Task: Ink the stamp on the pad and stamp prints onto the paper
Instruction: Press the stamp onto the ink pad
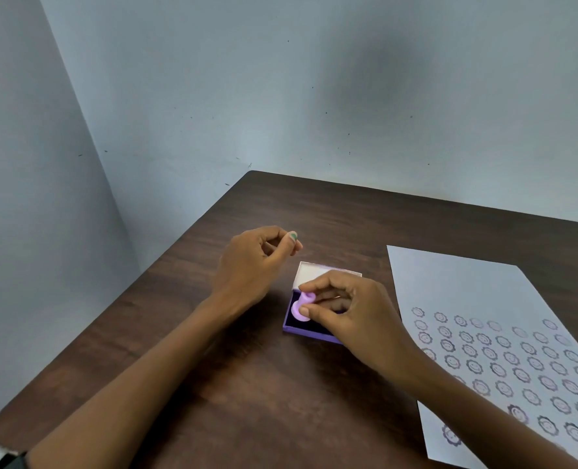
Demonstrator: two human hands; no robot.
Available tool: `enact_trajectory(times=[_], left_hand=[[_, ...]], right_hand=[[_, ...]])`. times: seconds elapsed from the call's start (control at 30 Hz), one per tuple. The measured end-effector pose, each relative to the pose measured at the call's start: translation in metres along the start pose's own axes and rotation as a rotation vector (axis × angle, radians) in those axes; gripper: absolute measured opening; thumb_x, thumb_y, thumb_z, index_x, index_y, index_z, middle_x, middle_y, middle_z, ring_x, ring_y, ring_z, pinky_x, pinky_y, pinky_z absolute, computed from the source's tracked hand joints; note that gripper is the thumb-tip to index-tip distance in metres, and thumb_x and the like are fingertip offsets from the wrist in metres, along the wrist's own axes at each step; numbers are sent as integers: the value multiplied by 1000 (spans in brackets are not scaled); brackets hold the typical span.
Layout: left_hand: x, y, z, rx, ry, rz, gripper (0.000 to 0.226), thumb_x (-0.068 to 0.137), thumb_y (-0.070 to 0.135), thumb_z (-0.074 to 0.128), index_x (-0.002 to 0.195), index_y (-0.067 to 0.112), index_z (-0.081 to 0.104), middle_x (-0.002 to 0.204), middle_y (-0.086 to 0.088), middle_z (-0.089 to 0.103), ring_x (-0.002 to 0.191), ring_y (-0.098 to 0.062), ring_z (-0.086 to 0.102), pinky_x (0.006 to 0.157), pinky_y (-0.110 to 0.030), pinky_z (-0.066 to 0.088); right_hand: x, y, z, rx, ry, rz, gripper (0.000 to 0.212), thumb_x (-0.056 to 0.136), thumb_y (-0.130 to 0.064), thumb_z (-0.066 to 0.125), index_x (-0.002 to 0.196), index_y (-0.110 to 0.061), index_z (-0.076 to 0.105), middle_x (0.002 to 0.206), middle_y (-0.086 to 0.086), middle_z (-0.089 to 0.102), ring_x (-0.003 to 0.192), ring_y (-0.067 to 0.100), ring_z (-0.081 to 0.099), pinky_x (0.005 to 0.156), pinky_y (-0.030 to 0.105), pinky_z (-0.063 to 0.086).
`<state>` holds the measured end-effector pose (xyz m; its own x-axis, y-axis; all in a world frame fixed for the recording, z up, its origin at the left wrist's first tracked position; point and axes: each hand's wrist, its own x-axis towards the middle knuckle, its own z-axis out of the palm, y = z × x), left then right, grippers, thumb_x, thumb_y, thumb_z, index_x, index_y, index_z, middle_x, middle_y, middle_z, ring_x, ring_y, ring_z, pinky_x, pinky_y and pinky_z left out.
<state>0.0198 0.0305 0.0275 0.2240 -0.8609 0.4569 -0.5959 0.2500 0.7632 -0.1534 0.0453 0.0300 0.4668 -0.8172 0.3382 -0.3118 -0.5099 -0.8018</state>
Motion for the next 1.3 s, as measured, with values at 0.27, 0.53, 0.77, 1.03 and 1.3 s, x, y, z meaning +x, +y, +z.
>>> enact_trajectory(times=[0.27,0.53,0.77,1.03,1.3], left_hand=[[0,1,-1,-4,-15,-11,23,92,34,54,79,27,71,77,9,72,69,-12,66,68,-46,56],[-1,4,0,9,-30,-20,24,92,34,53,77,27,71,76,9,72,69,-13,66,69,-46,56],[-3,5,0,22,-46,-26,24,92,36,53,75,31,69,74,14,71,68,-10,66,69,-45,56],[-3,5,2,17,-64,-23,24,92,35,54,75,32,70,74,15,71,67,-6,65,70,-45,56],[-3,4,3,22,-62,-25,25,92,36,53,71,35,68,74,15,71,67,-8,65,69,-45,56]], right_hand=[[-2,-2,3,-59,-12,-28,23,73,-8,75,94,-17,70,80,-25,59,76,-16,61,63,-1,44],[-2,1,4,-99,-5,-58,24,73,-11,76,96,-16,71,88,-12,66,85,-4,64,70,3,48],[-5,0,6,-226,-8,-186,24,76,-12,73,100,-15,69,97,1,72,84,6,65,78,21,55],[-11,0,10,-354,-46,-253,23,79,-15,69,102,-12,67,102,5,72,92,8,62,82,15,45],[-7,1,11,-306,1,-222,17,76,-11,73,92,-11,71,91,5,74,82,8,64,76,12,47]])
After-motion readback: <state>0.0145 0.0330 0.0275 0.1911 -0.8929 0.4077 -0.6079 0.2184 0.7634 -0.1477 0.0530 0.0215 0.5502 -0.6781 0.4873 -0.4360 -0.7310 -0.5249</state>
